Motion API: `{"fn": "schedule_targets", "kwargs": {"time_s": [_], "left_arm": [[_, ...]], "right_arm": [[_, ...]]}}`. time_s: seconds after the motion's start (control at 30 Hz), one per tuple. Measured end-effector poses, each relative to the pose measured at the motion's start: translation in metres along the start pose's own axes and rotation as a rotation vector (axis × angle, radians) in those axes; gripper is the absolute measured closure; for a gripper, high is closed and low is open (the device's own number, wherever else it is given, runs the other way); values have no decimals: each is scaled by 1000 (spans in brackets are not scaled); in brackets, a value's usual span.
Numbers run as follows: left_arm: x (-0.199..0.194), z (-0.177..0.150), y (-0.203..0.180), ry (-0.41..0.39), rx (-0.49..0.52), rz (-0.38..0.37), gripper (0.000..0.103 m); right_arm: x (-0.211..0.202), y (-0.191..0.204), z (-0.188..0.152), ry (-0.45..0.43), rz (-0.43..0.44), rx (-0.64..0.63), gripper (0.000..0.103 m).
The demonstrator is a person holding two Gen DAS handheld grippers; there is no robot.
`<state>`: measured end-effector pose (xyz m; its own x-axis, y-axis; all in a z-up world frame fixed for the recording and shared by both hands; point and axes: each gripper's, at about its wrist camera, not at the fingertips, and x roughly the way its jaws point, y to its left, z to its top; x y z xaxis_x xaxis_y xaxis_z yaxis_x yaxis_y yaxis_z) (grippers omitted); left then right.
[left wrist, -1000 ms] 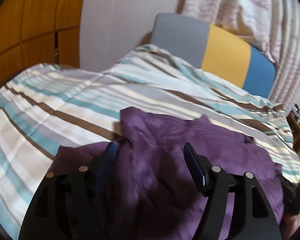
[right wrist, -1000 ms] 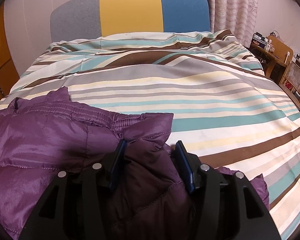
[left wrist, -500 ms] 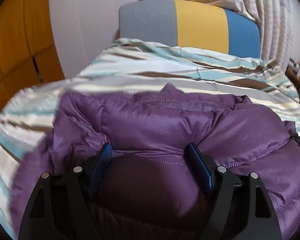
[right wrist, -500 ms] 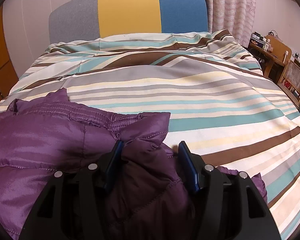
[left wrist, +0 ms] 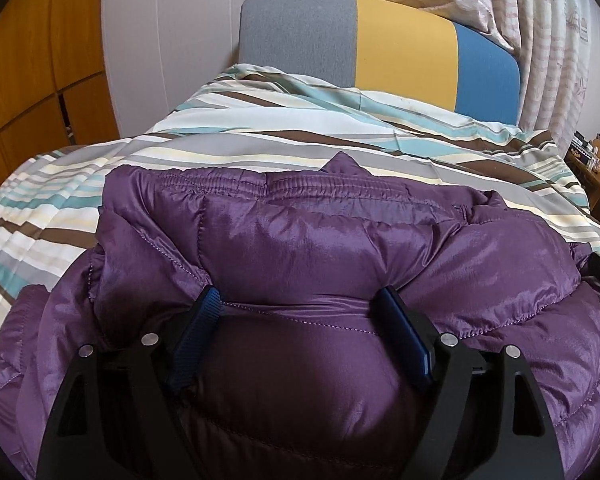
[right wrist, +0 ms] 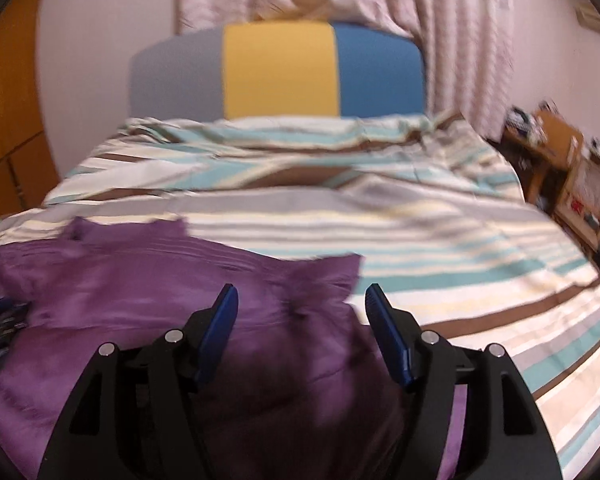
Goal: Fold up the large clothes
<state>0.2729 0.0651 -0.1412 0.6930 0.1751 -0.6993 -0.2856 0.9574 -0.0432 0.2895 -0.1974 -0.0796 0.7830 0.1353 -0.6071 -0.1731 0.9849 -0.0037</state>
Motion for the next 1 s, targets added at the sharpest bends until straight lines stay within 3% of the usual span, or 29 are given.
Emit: {"fn": "schedule_targets", "kwargs": {"time_s": [0.17,0.27,0.6,0.87,1.0], "left_arm": [[-1,0,1,-2,-1,2,22],[-1,0,2,-3,-2,2,22],[1,1,-2,3,12,31,21],[-8,1,-4,28,27,64,11],[-20,4,4,38,28,36,11]], "right_arm": [[-33,47,4,-24,170,-25,42],[-26,73,4,-1,210,-56,45],[33,99,-24,144,154,-116,42],[38,96,-28,150,156,-112,42],[39,95,-27,151,159,-109,42]]}}
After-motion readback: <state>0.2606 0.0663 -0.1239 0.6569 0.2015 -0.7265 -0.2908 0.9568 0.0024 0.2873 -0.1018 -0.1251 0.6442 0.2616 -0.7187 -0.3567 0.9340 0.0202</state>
